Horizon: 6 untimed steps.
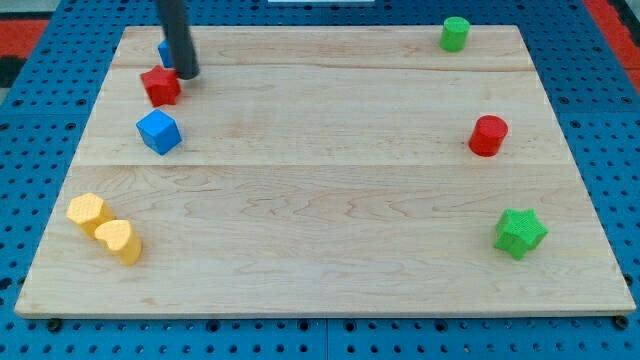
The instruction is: Place the blue cube right to the red star
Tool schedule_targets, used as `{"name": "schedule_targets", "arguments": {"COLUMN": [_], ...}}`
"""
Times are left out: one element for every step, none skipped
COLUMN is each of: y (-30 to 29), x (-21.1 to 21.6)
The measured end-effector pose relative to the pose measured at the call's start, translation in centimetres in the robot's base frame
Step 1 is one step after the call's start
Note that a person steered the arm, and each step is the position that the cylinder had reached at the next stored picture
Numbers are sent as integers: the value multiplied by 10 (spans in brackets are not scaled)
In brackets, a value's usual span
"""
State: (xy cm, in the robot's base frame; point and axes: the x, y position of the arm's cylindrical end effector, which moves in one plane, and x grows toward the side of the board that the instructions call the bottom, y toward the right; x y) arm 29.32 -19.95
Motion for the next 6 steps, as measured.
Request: {"name": "schedule_targets", "arguments": {"y": [-53, -92, -105, -96, -56, 4], "x": [15, 21, 36, 102, 123, 118]}}
